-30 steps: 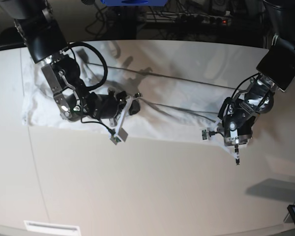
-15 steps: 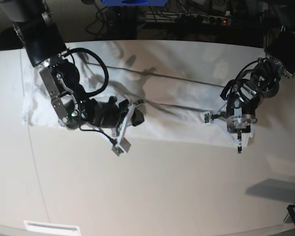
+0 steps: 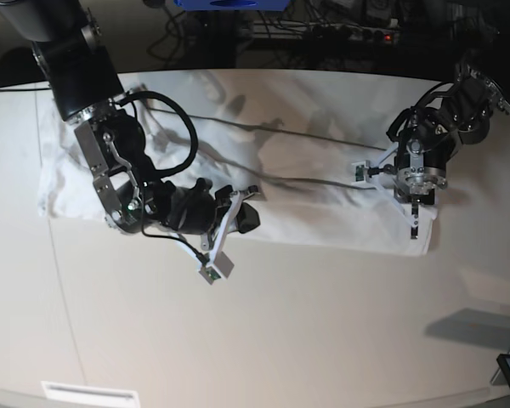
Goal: Fold the T-shirt properly
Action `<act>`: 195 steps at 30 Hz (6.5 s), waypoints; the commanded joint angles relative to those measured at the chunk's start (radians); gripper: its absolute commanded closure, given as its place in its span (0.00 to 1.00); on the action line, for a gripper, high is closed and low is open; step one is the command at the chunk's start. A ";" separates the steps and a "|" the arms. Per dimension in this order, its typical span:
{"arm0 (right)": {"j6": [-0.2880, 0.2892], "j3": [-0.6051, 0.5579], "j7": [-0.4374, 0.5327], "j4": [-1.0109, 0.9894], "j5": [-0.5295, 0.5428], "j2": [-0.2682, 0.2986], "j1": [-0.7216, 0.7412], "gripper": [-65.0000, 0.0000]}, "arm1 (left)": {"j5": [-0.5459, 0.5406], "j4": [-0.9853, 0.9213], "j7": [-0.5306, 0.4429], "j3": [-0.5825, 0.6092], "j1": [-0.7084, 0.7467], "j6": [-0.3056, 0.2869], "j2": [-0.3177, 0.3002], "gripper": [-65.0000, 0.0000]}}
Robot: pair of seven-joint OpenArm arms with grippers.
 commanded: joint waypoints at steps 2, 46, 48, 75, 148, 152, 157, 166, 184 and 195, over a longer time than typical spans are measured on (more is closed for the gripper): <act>0.004 0.006 0.018 0.003 0.013 -0.003 0.025 0.96 | 0.014 0.013 0.008 -0.006 0.004 0.007 -0.031 1.00; 0.004 -0.002 0.047 -0.112 0.021 -0.029 0.025 0.96 | 0.014 -0.137 -0.083 -0.411 0.236 0.007 0.022 0.67; 0.004 -0.002 0.047 -0.112 0.021 -0.029 0.025 0.96 | 0.011 -0.162 -0.087 -0.421 0.237 0.007 0.012 0.67; 0.002 0.076 0.047 -0.118 0.021 0.032 -0.015 0.98 | 0.060 -0.278 -0.143 -0.991 0.150 0.007 0.494 0.67; 0.002 0.316 -0.033 -0.105 0.013 0.087 -0.219 0.97 | -0.291 -0.603 -0.069 -1.485 0.062 0.007 0.433 0.28; 0.002 0.316 -0.033 -0.105 0.013 0.090 -0.219 0.97 | -0.509 -0.643 -0.037 -1.478 0.061 0.007 0.391 0.12; 0.002 0.316 -0.033 -0.105 0.013 0.090 -0.219 0.97 | -0.673 -0.643 0.009 -1.478 0.055 0.007 0.367 0.00; 0.002 0.316 -0.033 -0.103 0.013 0.089 -0.213 0.97 | -0.672 -0.709 0.008 -1.476 0.052 0.007 0.373 0.00; 0.002 0.316 -0.034 -0.100 0.020 0.087 -0.207 0.97 | -0.672 -0.775 -0.029 -1.179 0.012 0.007 0.388 0.00; 0.002 0.316 -0.034 -0.102 0.020 0.087 -0.206 0.97 | -0.673 -0.777 -0.029 -1.156 0.012 0.007 0.388 0.78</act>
